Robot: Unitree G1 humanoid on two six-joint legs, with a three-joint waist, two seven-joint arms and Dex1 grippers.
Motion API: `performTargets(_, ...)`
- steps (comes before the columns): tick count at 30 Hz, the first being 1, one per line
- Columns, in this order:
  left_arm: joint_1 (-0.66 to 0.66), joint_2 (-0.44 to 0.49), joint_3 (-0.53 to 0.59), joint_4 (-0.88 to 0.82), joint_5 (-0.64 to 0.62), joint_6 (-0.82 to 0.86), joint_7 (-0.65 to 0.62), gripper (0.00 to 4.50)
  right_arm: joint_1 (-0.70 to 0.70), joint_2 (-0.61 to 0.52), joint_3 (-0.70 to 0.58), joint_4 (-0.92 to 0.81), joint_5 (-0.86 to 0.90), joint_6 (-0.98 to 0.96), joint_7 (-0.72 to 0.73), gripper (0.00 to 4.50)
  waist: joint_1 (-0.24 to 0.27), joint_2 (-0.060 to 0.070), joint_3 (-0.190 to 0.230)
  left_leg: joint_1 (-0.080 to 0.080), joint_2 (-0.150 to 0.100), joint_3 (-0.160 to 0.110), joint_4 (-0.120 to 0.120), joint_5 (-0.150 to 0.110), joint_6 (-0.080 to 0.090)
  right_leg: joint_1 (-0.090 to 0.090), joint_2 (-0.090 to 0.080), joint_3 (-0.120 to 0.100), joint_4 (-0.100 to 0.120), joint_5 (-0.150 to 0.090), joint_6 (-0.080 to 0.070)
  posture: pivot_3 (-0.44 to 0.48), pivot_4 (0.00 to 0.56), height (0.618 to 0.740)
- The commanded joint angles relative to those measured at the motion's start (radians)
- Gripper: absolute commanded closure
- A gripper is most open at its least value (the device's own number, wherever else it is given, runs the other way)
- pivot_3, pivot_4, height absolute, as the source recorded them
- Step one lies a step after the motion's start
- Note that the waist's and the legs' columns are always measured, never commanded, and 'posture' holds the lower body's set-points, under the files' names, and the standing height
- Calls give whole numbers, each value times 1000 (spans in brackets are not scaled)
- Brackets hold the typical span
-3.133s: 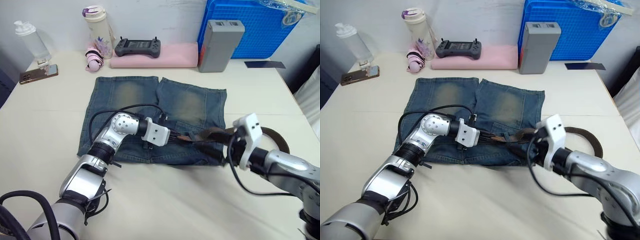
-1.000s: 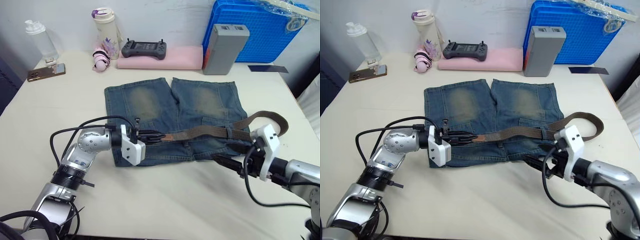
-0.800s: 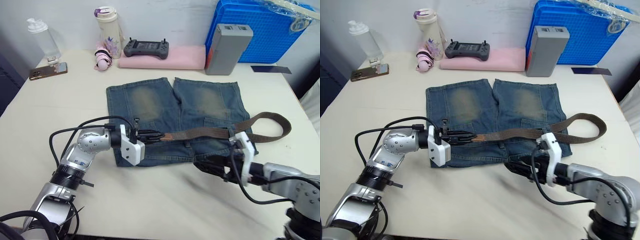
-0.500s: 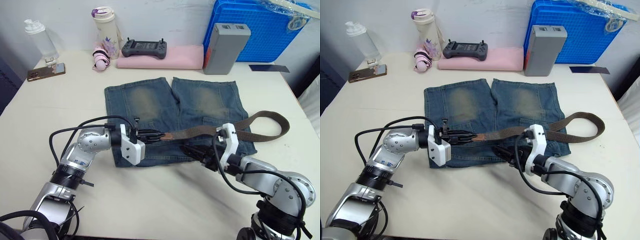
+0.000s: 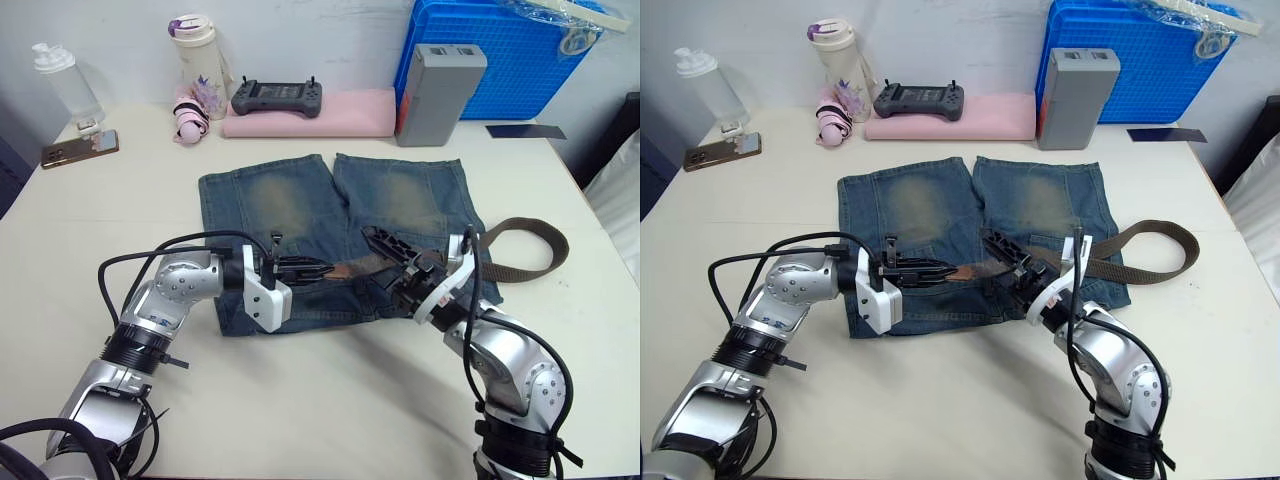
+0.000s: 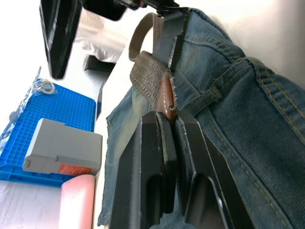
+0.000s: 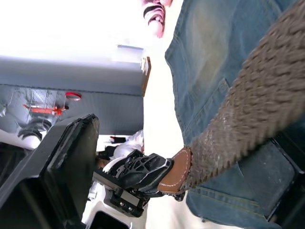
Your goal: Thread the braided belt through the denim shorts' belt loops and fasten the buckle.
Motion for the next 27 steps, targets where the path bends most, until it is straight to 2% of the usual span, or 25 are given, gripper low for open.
performTargets(1, -16, 4, 8, -1, -2, -15, 18, 4500, 13, 20, 28, -40, 25, -49, -14, 37, 2, 0, 0, 0, 0, 0, 0, 0, 0, 0, 0, 0, 0, 0, 0, 0, 150, 725)
performTargets(2, -16, 5, 8, 0, -3, -16, 19, 4500, 16, 23, 36, -41, 25, -58, -17, 37, 2, 0, 0, -1, 0, 0, 0, 0, 0, -1, 0, 0, 0, 0, 0, 0, 150, 725)
performTargets(5, -14, 9, 9, 2, -4, -18, 20, 4500, 27, 26, 44, -40, 25, -81, -27, 895, 2, 0, 0, -1, 0, 0, 0, 0, 0, -2, 0, 0, 0, 0, 0, 0, 150, 725)
performTargets(7, -12, 13, 10, 0, -7, -18, 20, 4500, 36, 21, 32, -34, 25, -92, -30, 1823, 2, 0, 0, -1, 0, 0, 0, 0, 0, -2, 0, 0, 0, 0, 0, 0, 150, 725)
performTargets(9, -8, 16, 11, -3, -13, -18, 18, 4500, 47, 11, 17, -23, 25, -95, -28, 2998, 2, 0, 0, -2, 0, 0, 0, 0, 0, -2, 0, 1, 0, 0, 0, 0, 150, 725)
performTargets(11, -6, 19, 12, -5, -16, -19, 18, 4500, 55, 6, 9, -16, 25, -97, -25, 3757, 2, 0, 0, -2, 0, 0, 0, 0, 0, -2, 0, 1, 0, 0, 0, 0, 150, 725)
performTargets(12, -4, 21, 12, -7, -18, -19, 17, 4500, 59, 3, 7, -13, 25, -98, -23, 4339, 2, 0, 0, -2, 0, 0, 0, 0, 0, -2, 0, 1, 0, 0, 0, 0, 150, 725)
performTargets(13, -2, 23, 12, -9, -20, -18, 17, 4500, 62, 2, 5, -9, 25, -99, -23, 4473, 2, 0, 0, -2, 0, 0, 0, 0, 0, -2, 0, 1, 0, 0, 0, 0, 150, 725)
performTargets(26, 11, 31, 16, -25, -23, -10, 19, 4500, 46, -33, 19, 0, 25, -98, 11, 4473, 1, 0, 0, -2, 0, 1, 0, 0, 0, -3, 0, 1, 0, 0, 0, 0, 150, 725)
performTargets(27, 12, 31, 16, -26, -23, -9, 19, 4500, 42, -39, 17, 0, 25, -99, 14, 4093, 1, 0, 0, -2, 0, 1, 0, 0, 0, -3, 0, 1, 0, 0, 0, 0, 150, 725)
